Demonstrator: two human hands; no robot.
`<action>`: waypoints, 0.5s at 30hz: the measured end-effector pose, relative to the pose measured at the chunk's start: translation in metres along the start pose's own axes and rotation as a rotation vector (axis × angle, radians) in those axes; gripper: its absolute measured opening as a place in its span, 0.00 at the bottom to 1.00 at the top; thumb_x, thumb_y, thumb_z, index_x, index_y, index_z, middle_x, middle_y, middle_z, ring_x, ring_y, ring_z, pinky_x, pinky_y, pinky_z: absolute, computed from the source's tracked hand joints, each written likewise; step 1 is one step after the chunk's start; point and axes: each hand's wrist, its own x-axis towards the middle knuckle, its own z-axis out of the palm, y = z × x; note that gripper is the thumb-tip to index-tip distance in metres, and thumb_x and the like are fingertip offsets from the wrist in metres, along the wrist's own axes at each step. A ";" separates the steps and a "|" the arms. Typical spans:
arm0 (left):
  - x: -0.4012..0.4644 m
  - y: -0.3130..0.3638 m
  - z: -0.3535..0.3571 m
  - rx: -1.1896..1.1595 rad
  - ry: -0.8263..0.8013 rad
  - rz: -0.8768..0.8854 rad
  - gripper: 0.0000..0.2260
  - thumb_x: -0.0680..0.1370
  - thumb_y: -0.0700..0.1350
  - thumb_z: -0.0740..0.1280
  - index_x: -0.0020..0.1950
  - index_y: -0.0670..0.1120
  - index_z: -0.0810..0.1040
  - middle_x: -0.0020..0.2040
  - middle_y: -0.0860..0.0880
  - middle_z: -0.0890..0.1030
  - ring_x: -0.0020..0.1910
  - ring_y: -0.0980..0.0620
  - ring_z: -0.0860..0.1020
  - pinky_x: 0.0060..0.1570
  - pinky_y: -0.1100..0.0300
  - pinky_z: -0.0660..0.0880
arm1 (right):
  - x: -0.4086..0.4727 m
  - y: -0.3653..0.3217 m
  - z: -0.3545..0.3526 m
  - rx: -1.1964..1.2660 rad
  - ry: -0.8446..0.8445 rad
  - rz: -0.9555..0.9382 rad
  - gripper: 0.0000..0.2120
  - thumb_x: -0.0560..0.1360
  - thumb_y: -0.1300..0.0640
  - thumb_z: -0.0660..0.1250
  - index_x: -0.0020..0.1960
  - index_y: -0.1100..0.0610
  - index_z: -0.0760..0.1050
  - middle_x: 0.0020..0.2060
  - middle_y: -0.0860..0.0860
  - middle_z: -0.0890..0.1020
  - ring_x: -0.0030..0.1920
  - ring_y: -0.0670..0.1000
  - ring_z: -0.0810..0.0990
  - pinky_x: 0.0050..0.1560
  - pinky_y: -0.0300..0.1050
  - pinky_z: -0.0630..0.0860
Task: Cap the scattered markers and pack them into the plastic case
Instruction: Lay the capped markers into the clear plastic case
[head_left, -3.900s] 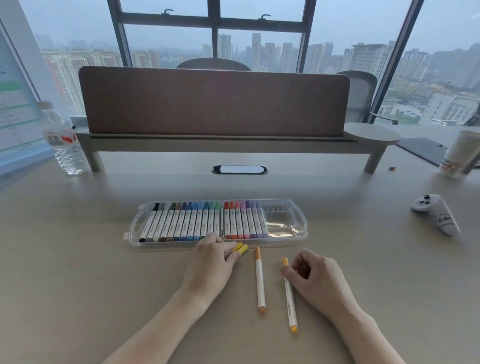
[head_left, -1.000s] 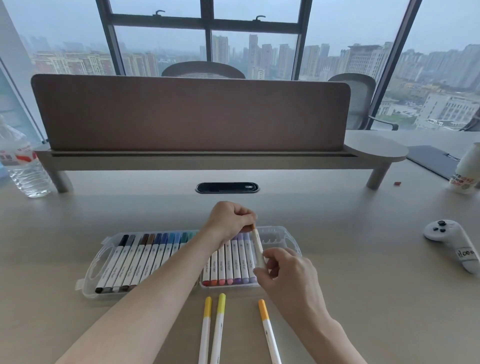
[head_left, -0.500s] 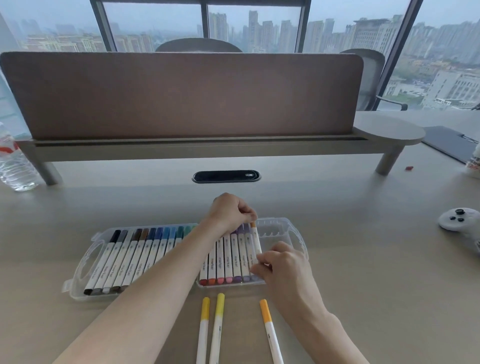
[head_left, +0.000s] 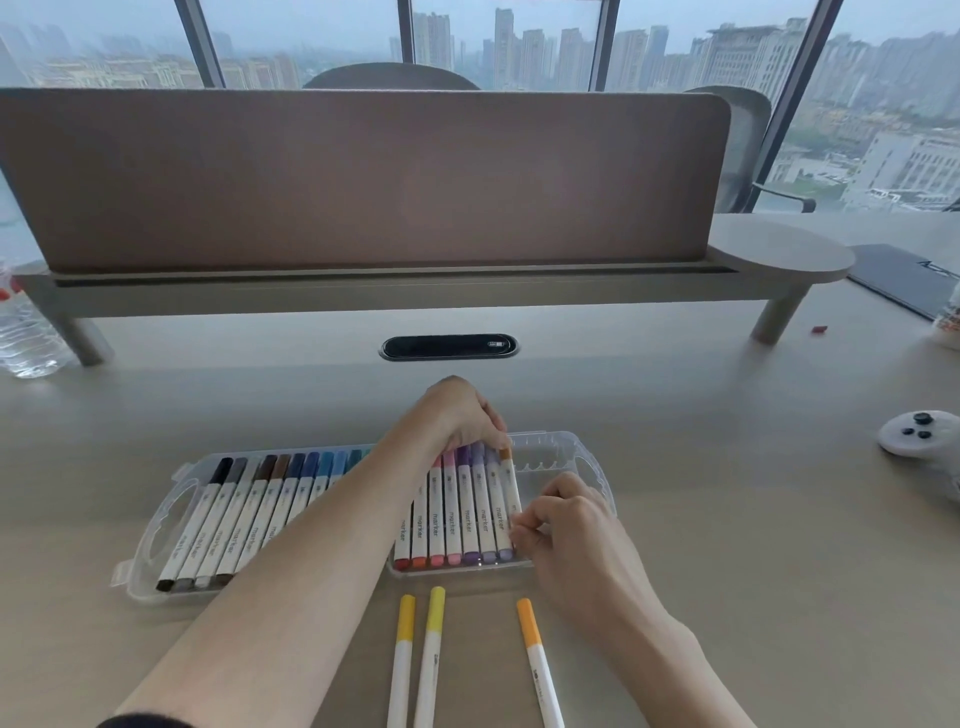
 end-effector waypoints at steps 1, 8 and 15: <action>0.000 0.000 0.000 -0.014 -0.003 -0.006 0.04 0.71 0.46 0.78 0.43 0.51 0.85 0.42 0.48 0.86 0.43 0.50 0.85 0.45 0.56 0.81 | 0.000 0.000 0.000 0.005 -0.002 0.001 0.06 0.78 0.54 0.68 0.44 0.51 0.82 0.45 0.44 0.73 0.50 0.48 0.72 0.44 0.40 0.71; -0.002 0.009 -0.005 0.022 -0.085 -0.062 0.10 0.72 0.43 0.78 0.52 0.48 0.84 0.48 0.47 0.86 0.49 0.49 0.84 0.52 0.54 0.80 | -0.005 0.003 0.006 0.001 0.043 -0.043 0.09 0.79 0.51 0.66 0.44 0.53 0.81 0.45 0.46 0.72 0.50 0.49 0.71 0.48 0.42 0.72; -0.006 -0.004 0.001 -0.029 0.016 0.045 0.08 0.71 0.43 0.78 0.48 0.51 0.85 0.42 0.50 0.86 0.39 0.53 0.86 0.45 0.56 0.83 | -0.006 0.006 0.007 0.068 0.096 -0.026 0.06 0.77 0.53 0.70 0.44 0.53 0.84 0.43 0.45 0.74 0.48 0.48 0.74 0.47 0.37 0.70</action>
